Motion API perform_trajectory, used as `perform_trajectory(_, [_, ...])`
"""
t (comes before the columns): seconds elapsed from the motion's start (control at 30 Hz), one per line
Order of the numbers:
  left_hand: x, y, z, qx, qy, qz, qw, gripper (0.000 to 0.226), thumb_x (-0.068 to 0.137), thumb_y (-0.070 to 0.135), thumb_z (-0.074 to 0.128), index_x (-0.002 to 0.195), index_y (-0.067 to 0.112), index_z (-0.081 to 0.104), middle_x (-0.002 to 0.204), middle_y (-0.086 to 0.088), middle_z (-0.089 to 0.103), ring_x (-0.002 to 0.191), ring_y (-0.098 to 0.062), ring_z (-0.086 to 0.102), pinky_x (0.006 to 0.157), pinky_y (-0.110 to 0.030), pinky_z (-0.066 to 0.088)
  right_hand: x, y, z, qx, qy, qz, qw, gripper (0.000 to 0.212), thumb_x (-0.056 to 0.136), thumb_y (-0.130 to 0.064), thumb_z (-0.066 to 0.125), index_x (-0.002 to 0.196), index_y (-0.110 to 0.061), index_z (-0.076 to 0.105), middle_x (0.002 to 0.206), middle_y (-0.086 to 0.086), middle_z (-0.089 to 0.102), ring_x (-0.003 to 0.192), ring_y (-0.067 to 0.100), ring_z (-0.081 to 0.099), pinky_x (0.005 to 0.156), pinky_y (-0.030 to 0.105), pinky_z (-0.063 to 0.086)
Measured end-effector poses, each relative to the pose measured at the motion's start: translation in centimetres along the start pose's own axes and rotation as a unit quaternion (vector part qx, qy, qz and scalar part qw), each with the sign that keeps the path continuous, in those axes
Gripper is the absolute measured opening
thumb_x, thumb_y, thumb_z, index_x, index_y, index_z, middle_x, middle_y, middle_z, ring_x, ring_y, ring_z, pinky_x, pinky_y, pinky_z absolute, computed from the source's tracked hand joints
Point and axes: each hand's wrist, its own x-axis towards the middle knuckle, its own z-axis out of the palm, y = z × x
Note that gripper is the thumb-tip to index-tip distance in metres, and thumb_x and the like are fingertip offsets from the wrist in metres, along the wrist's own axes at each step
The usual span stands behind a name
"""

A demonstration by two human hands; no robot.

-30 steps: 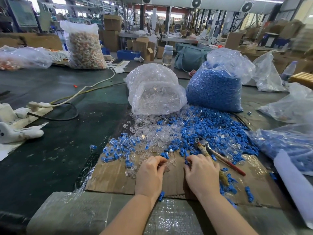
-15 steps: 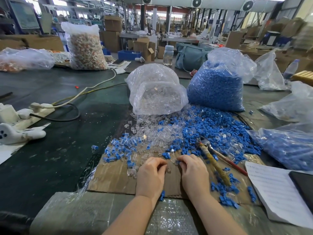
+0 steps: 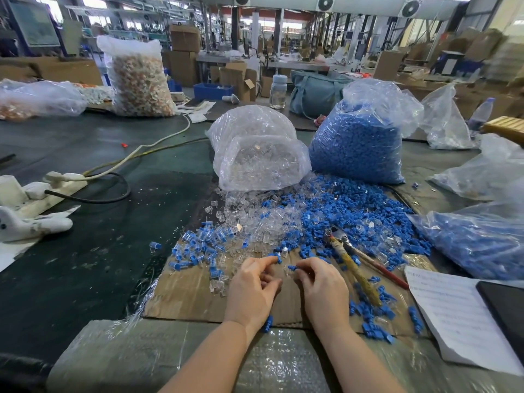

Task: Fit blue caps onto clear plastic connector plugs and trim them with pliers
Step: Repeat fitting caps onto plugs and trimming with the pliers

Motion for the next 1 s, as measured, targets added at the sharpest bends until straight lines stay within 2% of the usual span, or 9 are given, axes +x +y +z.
perform_trajectory(0.07, [0.06,0.01,-0.11,0.017,0.001,0.009,1.000,0.031,0.082,0.007,0.067,0.111,0.019,0.065,0.086,0.015,0.053,0.079,0.000,0.054,0.075,-0.002,0.041,0.00,0.00,-0.06,0.008,-0.004,-0.002,1.000,0.004,0.089,-0.020,0.062,0.088,-0.018,0.066,0.084,-0.008,0.062,0.087,0.013,0.055,0.071,0.022,0.037])
perform_trajectory(0.17, [0.12,0.00,-0.20,0.017,0.017,0.004,1.000,0.015,0.083,0.010,0.067,0.094,0.020,0.070,0.086,0.018,0.054,0.081,0.002,0.053,0.074,-0.001,0.038,-0.07,0.01,-0.13,0.012,-0.019,-0.018,1.000,0.006,0.089,-0.023,0.062,0.086,-0.018,0.063,0.079,-0.013,0.055,0.085,0.011,0.052,0.070,0.022,0.035])
perform_trajectory(0.3, [0.17,-0.06,-0.17,0.004,0.035,-0.004,0.999,0.012,0.085,0.009,0.064,0.086,0.020,0.069,0.084,0.017,0.054,0.080,0.003,0.052,0.072,0.001,0.036,-0.14,-0.09,-0.14,0.010,-0.032,-0.035,0.999,0.009,0.090,-0.025,0.060,0.085,-0.018,0.061,0.080,-0.012,0.054,0.083,0.010,0.049,0.069,0.021,0.034])
perform_trajectory(0.47, [0.09,-0.01,0.03,0.015,0.031,-0.002,0.999,0.010,0.087,0.013,0.062,0.085,0.022,0.064,0.085,0.017,0.054,0.081,0.005,0.051,0.072,0.001,0.036,-0.15,-0.16,-0.13,0.001,-0.031,-0.043,0.999,0.008,0.089,-0.024,0.061,0.082,-0.019,0.058,0.078,-0.012,0.054,0.080,0.009,0.048,0.066,0.021,0.032])
perform_trajectory(0.6, [0.00,-0.11,0.08,0.009,0.023,-0.009,1.000,0.012,0.087,0.012,0.062,0.087,0.024,0.063,0.086,0.012,0.060,0.082,0.001,0.055,0.074,-0.005,0.042,-0.21,-0.16,-0.07,-0.005,-0.030,-0.042,0.999,0.011,0.088,-0.024,0.061,0.079,-0.022,0.055,0.075,-0.013,0.051,0.076,0.007,0.043,0.065,0.020,0.029])
perform_trajectory(0.7, [-0.08,-0.16,0.18,0.018,0.022,0.005,1.000,0.022,0.089,0.009,0.059,0.101,0.026,0.064,0.090,0.014,0.058,0.084,0.001,0.055,0.077,-0.007,0.042,-0.22,-0.13,-0.05,-0.003,-0.030,-0.041,0.999,0.010,0.088,-0.023,0.061,0.080,-0.020,0.056,0.077,-0.011,0.054,0.077,0.008,0.044,0.066,0.022,0.031])
perform_trajectory(0.77, [-0.04,-0.25,0.27,0.043,0.023,0.019,0.999,0.024,0.091,0.010,0.055,0.107,0.025,0.066,0.092,0.013,0.055,0.081,0.001,0.052,0.075,-0.003,0.038,-0.22,-0.12,-0.07,-0.003,-0.030,-0.041,0.999,0.009,0.088,-0.023,0.061,0.081,-0.019,0.057,0.078,-0.011,0.055,0.077,0.008,0.045,0.066,0.022,0.031])
perform_trajectory(0.87, [0.08,-0.35,0.37,0.045,0.027,0.015,0.998,0.019,0.092,0.012,0.053,0.101,0.024,0.065,0.093,0.013,0.053,0.080,0.005,0.049,0.072,0.001,0.035,-0.21,-0.11,-0.10,-0.003,-0.032,-0.041,0.999,0.009,0.089,-0.024,0.059,0.081,-0.020,0.057,0.077,-0.012,0.053,0.078,0.008,0.046,0.066,0.021,0.032])
perform_trajectory(1.0, [0.18,-0.43,0.44,0.029,0.037,-0.008,0.999,0.013,0.091,0.012,0.055,0.092,0.025,0.057,0.088,0.014,0.055,0.081,0.004,0.052,0.072,-0.008,0.042,-0.24,-0.01,-0.10,-0.004,-0.038,-0.042,0.998,0.009,0.090,-0.024,0.058,0.082,-0.020,0.056,0.078,-0.011,0.054,0.079,0.008,0.046,0.066,0.021,0.031])
